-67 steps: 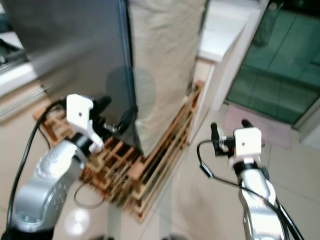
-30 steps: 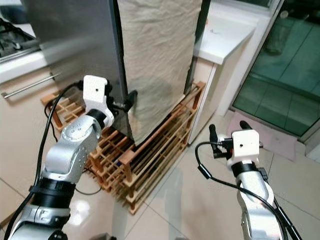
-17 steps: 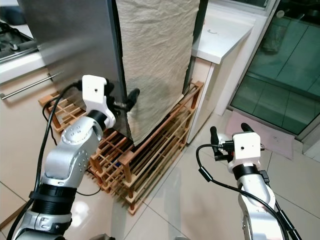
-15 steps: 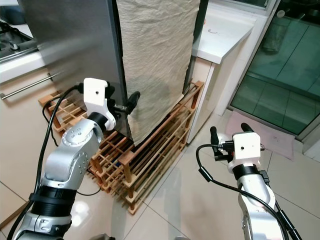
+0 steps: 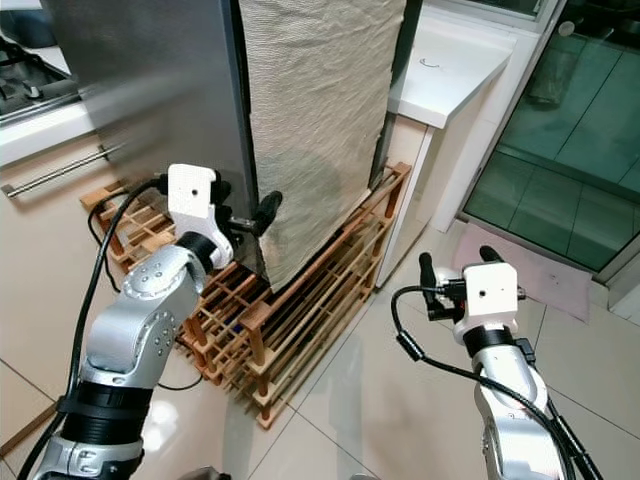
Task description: Restocking fridge
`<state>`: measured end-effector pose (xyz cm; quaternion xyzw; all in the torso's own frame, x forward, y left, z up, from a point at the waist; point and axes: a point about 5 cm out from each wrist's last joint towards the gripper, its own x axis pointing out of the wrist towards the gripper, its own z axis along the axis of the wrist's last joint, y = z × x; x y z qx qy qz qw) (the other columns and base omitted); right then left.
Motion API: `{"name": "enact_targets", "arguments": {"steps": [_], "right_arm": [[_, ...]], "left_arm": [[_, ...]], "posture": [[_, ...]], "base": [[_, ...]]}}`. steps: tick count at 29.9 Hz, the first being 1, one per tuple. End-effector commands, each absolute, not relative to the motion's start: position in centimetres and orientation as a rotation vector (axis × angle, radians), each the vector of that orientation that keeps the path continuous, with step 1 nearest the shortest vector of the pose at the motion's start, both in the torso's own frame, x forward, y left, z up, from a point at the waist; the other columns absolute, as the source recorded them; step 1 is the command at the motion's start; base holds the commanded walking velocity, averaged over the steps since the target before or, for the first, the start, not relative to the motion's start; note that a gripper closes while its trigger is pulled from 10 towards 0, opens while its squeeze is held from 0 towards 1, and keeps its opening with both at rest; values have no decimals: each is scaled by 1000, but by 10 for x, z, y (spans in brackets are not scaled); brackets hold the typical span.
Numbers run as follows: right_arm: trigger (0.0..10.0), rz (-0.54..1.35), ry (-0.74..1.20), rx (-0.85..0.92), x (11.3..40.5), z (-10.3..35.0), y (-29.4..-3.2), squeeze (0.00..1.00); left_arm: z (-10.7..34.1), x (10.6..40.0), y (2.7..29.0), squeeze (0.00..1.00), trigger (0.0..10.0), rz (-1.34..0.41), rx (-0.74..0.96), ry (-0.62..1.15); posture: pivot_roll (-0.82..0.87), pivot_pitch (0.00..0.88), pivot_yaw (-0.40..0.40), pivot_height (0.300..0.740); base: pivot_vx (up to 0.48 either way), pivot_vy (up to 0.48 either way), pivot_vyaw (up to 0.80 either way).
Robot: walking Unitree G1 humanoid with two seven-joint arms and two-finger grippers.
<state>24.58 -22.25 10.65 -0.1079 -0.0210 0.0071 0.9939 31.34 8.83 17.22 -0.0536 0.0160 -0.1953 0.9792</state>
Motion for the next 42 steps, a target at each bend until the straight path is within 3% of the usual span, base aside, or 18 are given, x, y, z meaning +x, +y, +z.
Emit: {"name": "enact_targets", "arguments": {"steps": [1,20,26,30,35,42], "right_arm": [[10000,12,-50,-226,248,108,-224,0],[10000,9,-49,-229,247,108,-225,0],[10000,8,-47,-227,246,108,-225,0],[10000,8,-48,-225,246,108,-225,0],[10000,7,-45,-222,247,107,-225,0],[10000,8,-49,-214,251,108,-220,0]], "left_arm": [[174,312,83,0,10000,-420,-113,31],[173,326,57,0,10000,-447,-145,56],[178,332,41,0,10000,-436,-308,132],[193,325,24,0,10000,-574,-298,77],[210,313,4,0,10000,-766,-167,-34],[239,298,-26,0,10000,-945,-170,-114]], "posture": [[-110,0,-23,711],[-125,0,-24,711],[-134,0,-23,711],[-136,0,-22,711],[-135,0,-23,711],[-130,0,-23,711]], "base": [[0,0,0],[0,0,0],[0,0,0],[0,0,0],[0,0,0],[0,0,0]]}}
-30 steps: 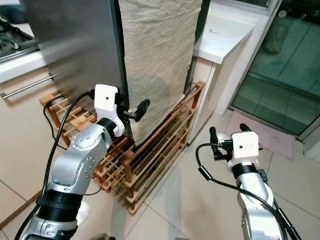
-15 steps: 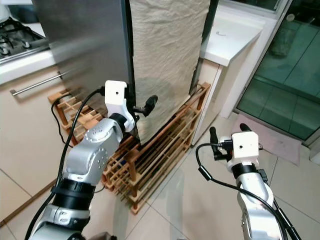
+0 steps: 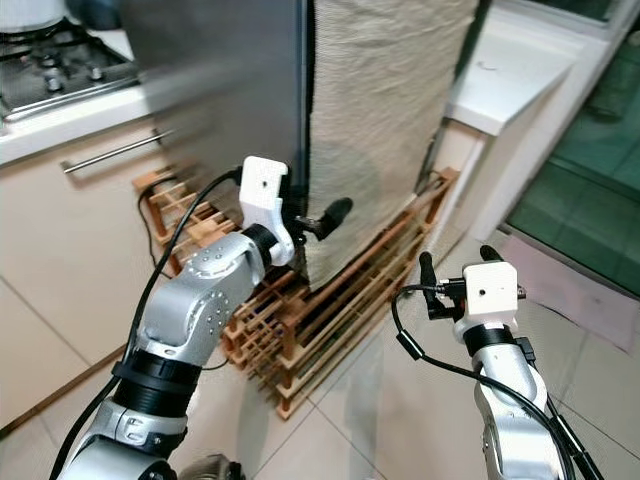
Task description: Restocking fridge
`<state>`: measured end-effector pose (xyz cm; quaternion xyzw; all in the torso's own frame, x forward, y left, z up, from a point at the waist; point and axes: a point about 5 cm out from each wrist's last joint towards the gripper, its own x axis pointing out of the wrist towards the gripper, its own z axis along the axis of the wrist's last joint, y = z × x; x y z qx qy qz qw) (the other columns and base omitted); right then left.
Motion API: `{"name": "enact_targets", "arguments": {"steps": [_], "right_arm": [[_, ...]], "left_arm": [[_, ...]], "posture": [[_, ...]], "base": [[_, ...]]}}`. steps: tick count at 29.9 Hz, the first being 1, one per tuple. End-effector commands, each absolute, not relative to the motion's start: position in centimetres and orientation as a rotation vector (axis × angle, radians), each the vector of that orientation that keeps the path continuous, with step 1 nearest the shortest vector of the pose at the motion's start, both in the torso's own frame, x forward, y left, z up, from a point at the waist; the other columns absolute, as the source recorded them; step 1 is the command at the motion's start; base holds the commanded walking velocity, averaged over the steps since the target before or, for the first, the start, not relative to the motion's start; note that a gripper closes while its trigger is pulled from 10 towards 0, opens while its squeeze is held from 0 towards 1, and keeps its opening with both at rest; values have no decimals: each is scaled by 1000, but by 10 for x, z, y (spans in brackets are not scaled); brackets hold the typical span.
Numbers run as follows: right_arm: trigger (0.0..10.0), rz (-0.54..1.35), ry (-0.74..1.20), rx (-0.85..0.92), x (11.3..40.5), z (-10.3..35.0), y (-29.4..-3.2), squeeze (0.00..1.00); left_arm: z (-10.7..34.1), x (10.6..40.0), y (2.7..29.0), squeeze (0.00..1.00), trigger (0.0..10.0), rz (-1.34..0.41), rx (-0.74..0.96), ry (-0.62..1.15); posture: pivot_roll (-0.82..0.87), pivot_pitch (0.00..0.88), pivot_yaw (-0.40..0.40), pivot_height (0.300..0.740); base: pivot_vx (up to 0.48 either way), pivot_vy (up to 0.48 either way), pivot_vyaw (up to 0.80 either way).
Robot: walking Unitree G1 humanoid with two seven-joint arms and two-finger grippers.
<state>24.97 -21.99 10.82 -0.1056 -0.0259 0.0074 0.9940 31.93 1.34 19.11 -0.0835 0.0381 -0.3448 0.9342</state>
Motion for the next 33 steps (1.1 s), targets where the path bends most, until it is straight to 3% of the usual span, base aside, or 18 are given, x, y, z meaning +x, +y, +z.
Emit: {"name": "enact_targets", "arguments": {"steps": [1,13,17,21,24,33], "right_arm": [[10000,8,-51,-213,252,108,-220,0],[10000,-2,-44,-206,252,106,-220,0],[10000,-6,-45,-205,253,105,-220,0],[10000,-10,-48,-201,253,105,-220,0],[10000,-9,-48,-200,253,105,-220,0],[10000,-7,-39,-204,250,102,-221,0]], "left_arm": [[241,295,-30,0,10000,-976,-175,-121],[249,286,-36,0,10000,-1085,-175,-171],[236,299,-22,0,10000,-964,-120,-144],[208,322,8,0,10000,-697,-90,-91],[197,328,20,0,10000,-602,-103,-58],[197,328,31,0,10000,-528,-152,-75]], "posture": [[-132,0,-23,711],[-129,0,-21,711],[-126,0,-18,711],[-124,0,-19,711],[-122,0,-20,711],[-121,0,-20,711]], "base": [[0,0,0],[0,0,0],[0,0,0],[0,0,0],[0,0,0],[0,0,0]]}}
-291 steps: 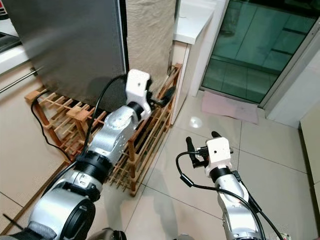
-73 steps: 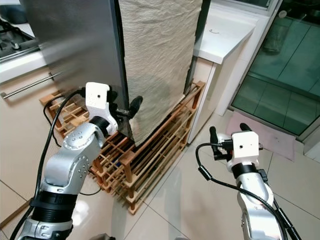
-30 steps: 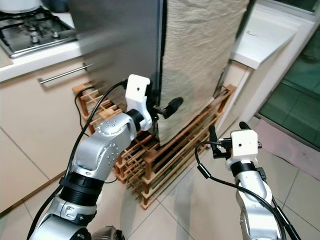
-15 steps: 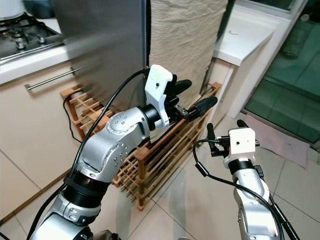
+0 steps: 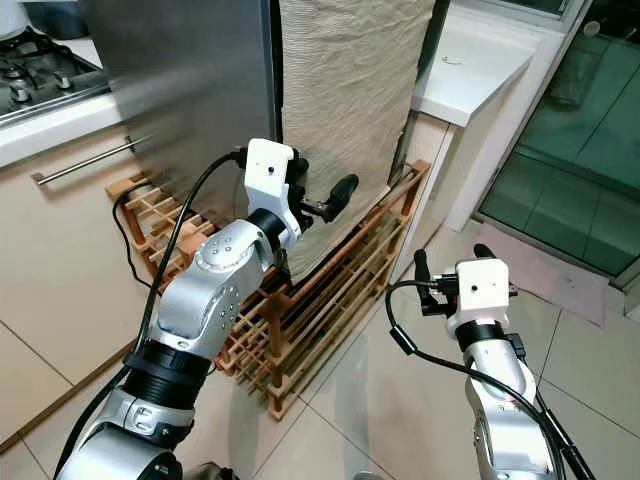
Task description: Restocking fridge
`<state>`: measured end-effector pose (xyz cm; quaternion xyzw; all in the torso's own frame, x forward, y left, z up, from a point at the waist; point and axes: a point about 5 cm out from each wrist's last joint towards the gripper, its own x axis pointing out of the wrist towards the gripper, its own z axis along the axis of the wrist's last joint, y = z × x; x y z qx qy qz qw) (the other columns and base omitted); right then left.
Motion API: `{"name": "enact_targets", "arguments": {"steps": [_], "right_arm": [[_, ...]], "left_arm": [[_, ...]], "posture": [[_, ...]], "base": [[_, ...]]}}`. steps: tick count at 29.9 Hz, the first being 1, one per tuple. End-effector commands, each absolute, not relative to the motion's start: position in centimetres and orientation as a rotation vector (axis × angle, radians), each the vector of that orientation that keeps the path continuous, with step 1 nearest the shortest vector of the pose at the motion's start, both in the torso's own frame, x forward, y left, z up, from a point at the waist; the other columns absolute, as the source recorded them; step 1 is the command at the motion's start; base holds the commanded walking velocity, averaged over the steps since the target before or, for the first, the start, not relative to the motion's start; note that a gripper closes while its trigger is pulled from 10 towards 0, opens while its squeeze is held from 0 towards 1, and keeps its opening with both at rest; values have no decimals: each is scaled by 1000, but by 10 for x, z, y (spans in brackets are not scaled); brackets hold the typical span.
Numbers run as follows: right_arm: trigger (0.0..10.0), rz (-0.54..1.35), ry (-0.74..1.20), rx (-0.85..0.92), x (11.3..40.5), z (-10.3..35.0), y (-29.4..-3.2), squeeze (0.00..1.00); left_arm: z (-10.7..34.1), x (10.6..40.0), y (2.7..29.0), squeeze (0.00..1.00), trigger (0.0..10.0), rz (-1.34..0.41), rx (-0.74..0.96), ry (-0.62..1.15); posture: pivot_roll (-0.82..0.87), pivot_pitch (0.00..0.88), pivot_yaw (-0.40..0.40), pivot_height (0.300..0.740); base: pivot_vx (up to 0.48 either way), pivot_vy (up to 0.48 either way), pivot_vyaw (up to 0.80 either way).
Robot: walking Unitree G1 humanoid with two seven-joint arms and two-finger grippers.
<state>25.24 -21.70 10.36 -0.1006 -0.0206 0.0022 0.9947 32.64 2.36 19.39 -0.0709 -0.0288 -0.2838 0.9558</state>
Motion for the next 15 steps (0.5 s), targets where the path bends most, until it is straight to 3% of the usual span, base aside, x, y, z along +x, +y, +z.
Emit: {"name": "enact_targets", "arguments": {"steps": [1,15], "right_arm": [[10000,-7,-39,-204,249,102,-221,0],[10000,-2,-24,-213,246,99,-222,0]], "left_arm": [[197,327,31,0,10000,-527,-154,-78],[176,313,53,0,10000,-525,-129,-12]], "posture": [[-121,0,-21,711],[-116,0,-24,711]], "base": [[0,0,0],[0,0,0]]}}
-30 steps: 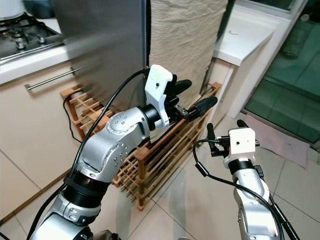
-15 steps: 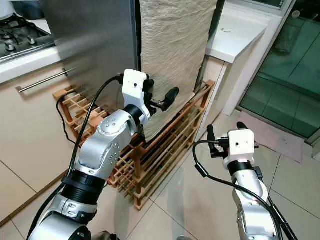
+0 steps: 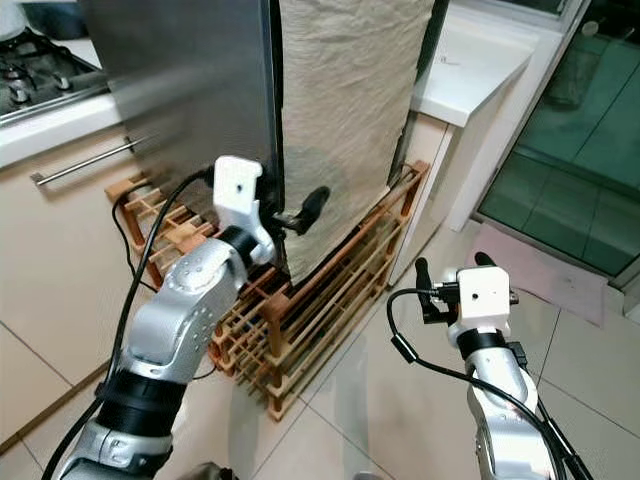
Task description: Restocking fridge
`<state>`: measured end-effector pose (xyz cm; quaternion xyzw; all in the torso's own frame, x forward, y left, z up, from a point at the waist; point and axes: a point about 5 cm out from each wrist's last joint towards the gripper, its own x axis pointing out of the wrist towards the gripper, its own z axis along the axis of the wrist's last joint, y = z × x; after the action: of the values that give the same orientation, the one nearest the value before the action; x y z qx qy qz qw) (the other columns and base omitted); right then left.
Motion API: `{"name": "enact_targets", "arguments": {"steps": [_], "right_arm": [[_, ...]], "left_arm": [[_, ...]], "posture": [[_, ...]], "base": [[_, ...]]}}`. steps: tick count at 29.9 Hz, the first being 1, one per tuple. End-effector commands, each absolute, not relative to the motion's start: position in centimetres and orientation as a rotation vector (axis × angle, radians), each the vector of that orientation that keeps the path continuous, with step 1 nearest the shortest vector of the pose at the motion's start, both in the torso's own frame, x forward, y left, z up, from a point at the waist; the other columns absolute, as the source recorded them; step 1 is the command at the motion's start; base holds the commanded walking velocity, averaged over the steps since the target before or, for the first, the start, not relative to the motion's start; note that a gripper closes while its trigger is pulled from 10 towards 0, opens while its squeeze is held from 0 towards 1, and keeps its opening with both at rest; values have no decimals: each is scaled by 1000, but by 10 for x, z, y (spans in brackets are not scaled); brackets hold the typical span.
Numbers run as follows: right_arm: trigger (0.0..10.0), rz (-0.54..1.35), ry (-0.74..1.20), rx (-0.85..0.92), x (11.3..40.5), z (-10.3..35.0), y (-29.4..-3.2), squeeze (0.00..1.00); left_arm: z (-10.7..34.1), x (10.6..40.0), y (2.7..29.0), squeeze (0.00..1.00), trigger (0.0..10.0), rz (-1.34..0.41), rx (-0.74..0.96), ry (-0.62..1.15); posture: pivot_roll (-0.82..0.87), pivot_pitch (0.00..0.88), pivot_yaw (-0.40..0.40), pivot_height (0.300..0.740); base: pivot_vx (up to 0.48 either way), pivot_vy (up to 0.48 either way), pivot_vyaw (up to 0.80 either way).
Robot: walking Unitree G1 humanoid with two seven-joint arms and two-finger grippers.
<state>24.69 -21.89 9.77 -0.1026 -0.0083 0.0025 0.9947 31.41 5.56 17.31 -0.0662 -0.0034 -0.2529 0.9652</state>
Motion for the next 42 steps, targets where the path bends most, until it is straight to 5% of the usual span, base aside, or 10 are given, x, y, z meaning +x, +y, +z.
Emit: {"name": "enact_targets", "arguments": {"steps": [1,42], "right_arm": [[10000,-2,-24,-213,247,99,-222,0],[10000,-7,-19,-219,242,100,-223,0]], "left_arm": [[176,314,53,0,10000,-523,-128,-12],[180,336,10,0,10000,-498,-277,142]], "posture": [[-116,0,-24,711],[-146,0,-21,711]], "base": [[0,0,0],[0,0,0]]}}
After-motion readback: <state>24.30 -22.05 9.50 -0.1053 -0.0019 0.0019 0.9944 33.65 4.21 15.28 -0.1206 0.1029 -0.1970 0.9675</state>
